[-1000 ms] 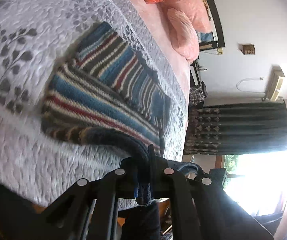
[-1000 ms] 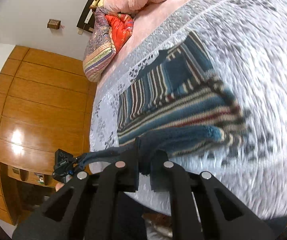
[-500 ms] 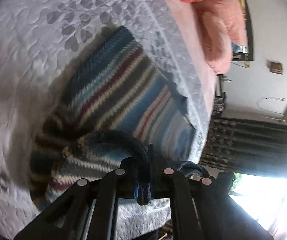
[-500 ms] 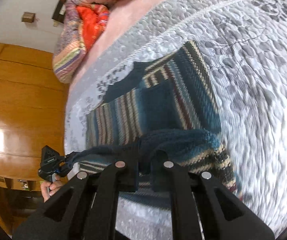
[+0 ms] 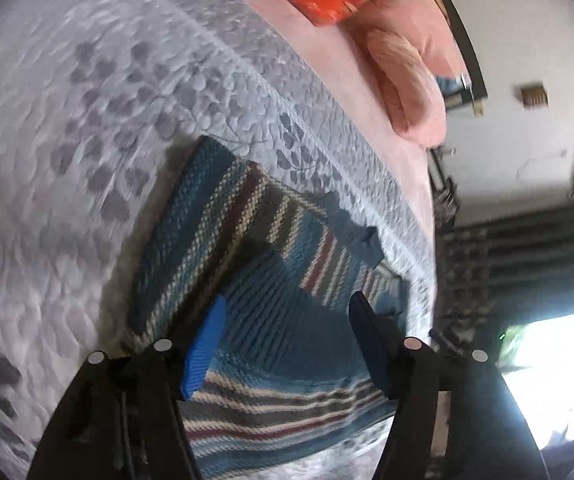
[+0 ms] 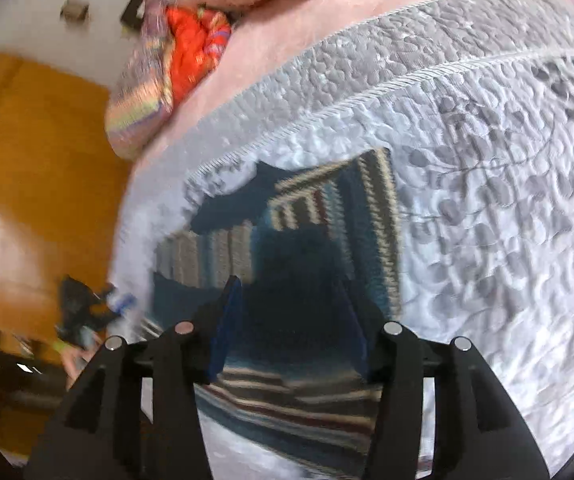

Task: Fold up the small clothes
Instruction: 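Lift the hem with both tools, fold it toward the collar, release, then grasp the dark ribbed band of the folded sweater with both tools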

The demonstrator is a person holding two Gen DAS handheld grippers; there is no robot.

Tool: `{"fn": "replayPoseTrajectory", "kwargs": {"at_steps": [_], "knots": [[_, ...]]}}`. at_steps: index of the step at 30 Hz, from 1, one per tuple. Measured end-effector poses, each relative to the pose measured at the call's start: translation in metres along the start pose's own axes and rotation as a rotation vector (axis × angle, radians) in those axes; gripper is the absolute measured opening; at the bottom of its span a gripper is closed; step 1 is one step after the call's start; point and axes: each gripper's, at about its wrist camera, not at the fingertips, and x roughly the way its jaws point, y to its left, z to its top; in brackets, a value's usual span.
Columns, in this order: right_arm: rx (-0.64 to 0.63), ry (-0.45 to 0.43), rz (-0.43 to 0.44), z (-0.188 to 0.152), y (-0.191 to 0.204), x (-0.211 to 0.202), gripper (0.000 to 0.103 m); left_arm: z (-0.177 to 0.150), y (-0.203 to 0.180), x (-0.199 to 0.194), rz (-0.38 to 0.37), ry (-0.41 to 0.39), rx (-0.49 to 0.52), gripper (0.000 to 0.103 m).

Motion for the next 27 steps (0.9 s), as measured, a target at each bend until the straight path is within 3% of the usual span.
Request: {"fn": "replayPoseTrajectory", "kwargs": {"at_steps": [4, 7, 11, 12, 13, 14, 15, 16, 21, 27], "knots": [[-0.082, 0.069, -0.079, -0.009, -0.003, 0.022, 0.054, 0.007, -0.004, 0.024, 0.13, 0.043, 0.108, 0.065], [-0.141, 0.106, -0.144, -0.014, -0.005, 0.041, 0.055, 0.01, -0.002, 0.042, 0.17, 0.109, 0.147, 0.065], [-0.157, 0.152, -0.154, -0.014, -0.008, 0.053, 0.057, 0.007, -0.001, 0.057, 0.22, 0.145, 0.204, 0.065], [-0.168, 0.16, -0.153, -0.015, -0.006, 0.054, 0.057, 0.005, -0.005, 0.057, 0.228, 0.145, 0.232, 0.063], [-0.182, 0.172, -0.152, -0.015, -0.004, 0.054, 0.049, 0.003, -0.009, 0.057, 0.242, 0.143, 0.265, 0.062], [-0.198, 0.18, -0.165, -0.016, -0.002, 0.056, 0.041, 0.001, -0.013, 0.056, 0.262, 0.139, 0.292, 0.043], [-0.215, 0.18, -0.184, -0.017, -0.001, 0.056, 0.022, -0.002, -0.015, 0.057, 0.289, 0.147, 0.316, 0.019], [-0.237, 0.169, -0.208, -0.017, 0.002, 0.055, 0.01, -0.003, -0.015, 0.057, 0.297, 0.146, 0.32, 0.014], [-0.259, 0.084, -0.2, -0.023, 0.012, 0.035, 0.007, -0.013, -0.022, 0.036, 0.259, 0.068, 0.347, 0.009], [-0.32, -0.04, -0.198, -0.032, 0.035, -0.005, 0.007, -0.022, -0.048, -0.01, 0.153, -0.055, 0.392, 0.008]]}}
